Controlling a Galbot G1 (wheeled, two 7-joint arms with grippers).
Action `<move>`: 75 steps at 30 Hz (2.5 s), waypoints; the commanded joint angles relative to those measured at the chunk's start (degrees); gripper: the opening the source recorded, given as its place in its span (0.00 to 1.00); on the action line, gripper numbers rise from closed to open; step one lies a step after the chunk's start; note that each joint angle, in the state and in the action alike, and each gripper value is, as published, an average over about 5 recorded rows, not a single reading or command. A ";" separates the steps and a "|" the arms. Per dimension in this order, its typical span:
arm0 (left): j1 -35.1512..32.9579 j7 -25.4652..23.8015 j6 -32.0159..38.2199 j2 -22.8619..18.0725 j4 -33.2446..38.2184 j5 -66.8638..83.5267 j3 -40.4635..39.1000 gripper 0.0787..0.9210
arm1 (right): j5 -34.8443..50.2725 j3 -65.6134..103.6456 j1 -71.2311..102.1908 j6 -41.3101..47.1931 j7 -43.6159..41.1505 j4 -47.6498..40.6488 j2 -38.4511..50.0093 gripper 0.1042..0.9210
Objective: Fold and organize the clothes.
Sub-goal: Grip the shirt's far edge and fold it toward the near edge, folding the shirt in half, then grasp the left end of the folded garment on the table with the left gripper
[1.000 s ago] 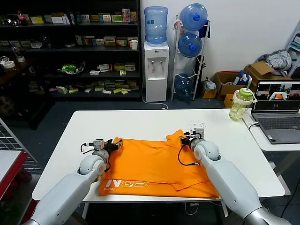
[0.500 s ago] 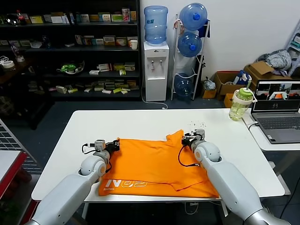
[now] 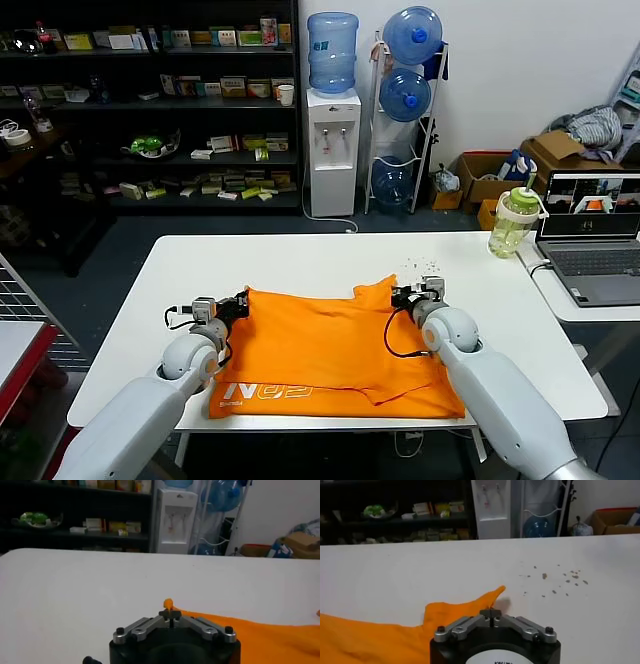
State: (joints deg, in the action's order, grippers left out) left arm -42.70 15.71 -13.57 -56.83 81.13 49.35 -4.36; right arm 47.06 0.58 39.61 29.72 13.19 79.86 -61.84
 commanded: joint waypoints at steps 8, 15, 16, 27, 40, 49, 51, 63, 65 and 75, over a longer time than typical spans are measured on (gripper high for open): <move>-17.66 4.88 -0.98 10.63 26.76 2.56 5.02 0.01 | 5.69 6.89 17.57 3.38 4.79 25.54 12.74 0.02; -23.03 6.97 -1.86 13.33 31.84 4.07 6.90 0.01 | 8.48 9.14 22.77 5.16 7.90 32.52 16.30 0.02; -23.71 7.00 -1.85 13.61 32.19 4.03 7.15 0.01 | 8.75 9.26 23.34 5.35 8.36 33.29 16.74 0.02; -28.21 7.35 -1.72 14.19 34.26 2.86 7.79 0.01 | 11.05 11.31 28.40 6.56 11.30 39.04 20.14 0.02; -29.75 7.87 -1.84 14.93 34.92 1.77 8.02 0.01 | 10.75 13.48 32.59 7.06 11.46 40.29 19.90 0.02; -31.06 8.67 -3.18 15.34 35.43 0.73 8.78 0.11 | 9.61 14.98 34.11 7.94 9.55 41.08 20.28 0.20; -31.24 8.79 -3.27 15.33 35.27 0.28 8.89 0.17 | 9.58 15.44 34.50 7.89 9.56 41.17 20.36 0.27; -33.30 7.85 -1.91 11.78 30.80 -3.62 9.32 0.57 | 8.52 18.63 37.48 7.35 9.08 41.49 19.57 0.70; -33.12 7.80 -1.89 11.00 30.22 -3.59 9.28 0.64 | 8.42 18.63 37.52 7.34 9.13 41.48 19.32 0.76; -31.52 7.40 -1.76 8.96 26.45 -3.53 8.37 0.88 | 8.48 18.78 37.57 7.33 9.17 41.72 19.06 0.88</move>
State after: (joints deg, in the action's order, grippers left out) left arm -74.52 23.23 -15.55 -46.10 110.75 46.55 4.26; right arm 55.66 18.75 76.52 37.02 22.53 121.44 -42.66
